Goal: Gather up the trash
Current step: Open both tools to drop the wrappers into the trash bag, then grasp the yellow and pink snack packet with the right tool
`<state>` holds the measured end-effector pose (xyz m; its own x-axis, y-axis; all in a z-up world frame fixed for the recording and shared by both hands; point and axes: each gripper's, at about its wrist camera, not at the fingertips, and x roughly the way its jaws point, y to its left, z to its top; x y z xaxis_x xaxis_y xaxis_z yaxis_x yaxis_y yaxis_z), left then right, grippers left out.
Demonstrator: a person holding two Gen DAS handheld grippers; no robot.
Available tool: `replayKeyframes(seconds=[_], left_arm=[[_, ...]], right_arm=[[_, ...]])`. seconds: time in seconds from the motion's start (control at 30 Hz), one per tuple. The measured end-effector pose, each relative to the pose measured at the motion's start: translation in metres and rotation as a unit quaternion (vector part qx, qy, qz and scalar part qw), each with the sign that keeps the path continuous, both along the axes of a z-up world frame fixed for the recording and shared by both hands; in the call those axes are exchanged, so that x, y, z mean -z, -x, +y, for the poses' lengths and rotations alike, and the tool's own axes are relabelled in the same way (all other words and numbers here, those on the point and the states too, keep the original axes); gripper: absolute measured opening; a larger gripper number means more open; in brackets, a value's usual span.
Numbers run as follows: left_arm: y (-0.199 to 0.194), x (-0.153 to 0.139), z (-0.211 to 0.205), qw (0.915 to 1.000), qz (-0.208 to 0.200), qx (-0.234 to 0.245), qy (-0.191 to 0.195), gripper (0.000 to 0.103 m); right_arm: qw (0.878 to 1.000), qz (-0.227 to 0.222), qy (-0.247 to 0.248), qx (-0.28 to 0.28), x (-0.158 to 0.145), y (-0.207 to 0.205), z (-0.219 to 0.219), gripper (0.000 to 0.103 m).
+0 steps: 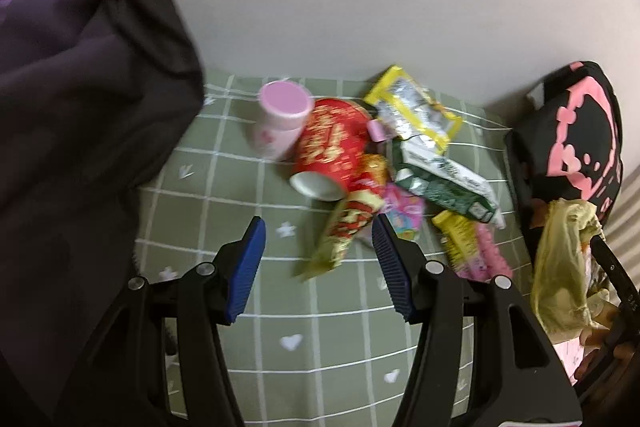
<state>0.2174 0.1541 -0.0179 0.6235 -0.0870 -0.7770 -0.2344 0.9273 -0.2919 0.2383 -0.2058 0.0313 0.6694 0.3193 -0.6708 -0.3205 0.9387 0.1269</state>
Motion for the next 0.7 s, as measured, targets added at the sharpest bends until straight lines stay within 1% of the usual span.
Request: replayKeyframes(seconds=[0.07,0.1,0.2,0.27,0.37,0.53,0.6,0.7], left_arm=[[0.005,0.005,0.008,1.0000,0.005,-0.006,0.004,0.053],[0.008,0.007,0.011,0.9999,0.007,-0.008,0.005,0.053],[0.014,0.011,0.016,0.9998,0.011,-0.013,0.010,0.053],[0.018,0.011,0.018,0.9998,0.013,-0.015,0.010,0.053],[0.021,0.011,0.020,0.9997,0.014,-0.017,0.009,0.053],[0.028,0.006,0.024,0.9997,0.011,-0.021,0.000,0.053],[0.030,0.003,0.022,0.9998,0.007,-0.015,-0.013,0.053],[0.033,-0.003,0.015,0.9993,-0.004,-0.002,-0.038,0.053]], right_arm=[[0.999,0.032,0.004,-0.030,0.013,-0.006,0.017,0.052],[0.999,0.036,0.006,-0.037,0.016,-0.006,0.022,0.052],[0.996,0.043,0.034,-0.068,0.033,-0.007,0.044,0.052],[0.994,0.065,0.037,-0.083,0.048,-0.009,0.055,0.052],[0.992,0.088,0.034,-0.089,0.067,-0.013,0.062,0.052],[0.991,0.092,0.046,-0.088,0.087,-0.020,0.072,0.052],[0.991,0.089,0.048,-0.085,0.091,-0.025,0.075,0.052],[0.992,0.080,0.068,-0.069,0.099,-0.035,0.082,0.052]])
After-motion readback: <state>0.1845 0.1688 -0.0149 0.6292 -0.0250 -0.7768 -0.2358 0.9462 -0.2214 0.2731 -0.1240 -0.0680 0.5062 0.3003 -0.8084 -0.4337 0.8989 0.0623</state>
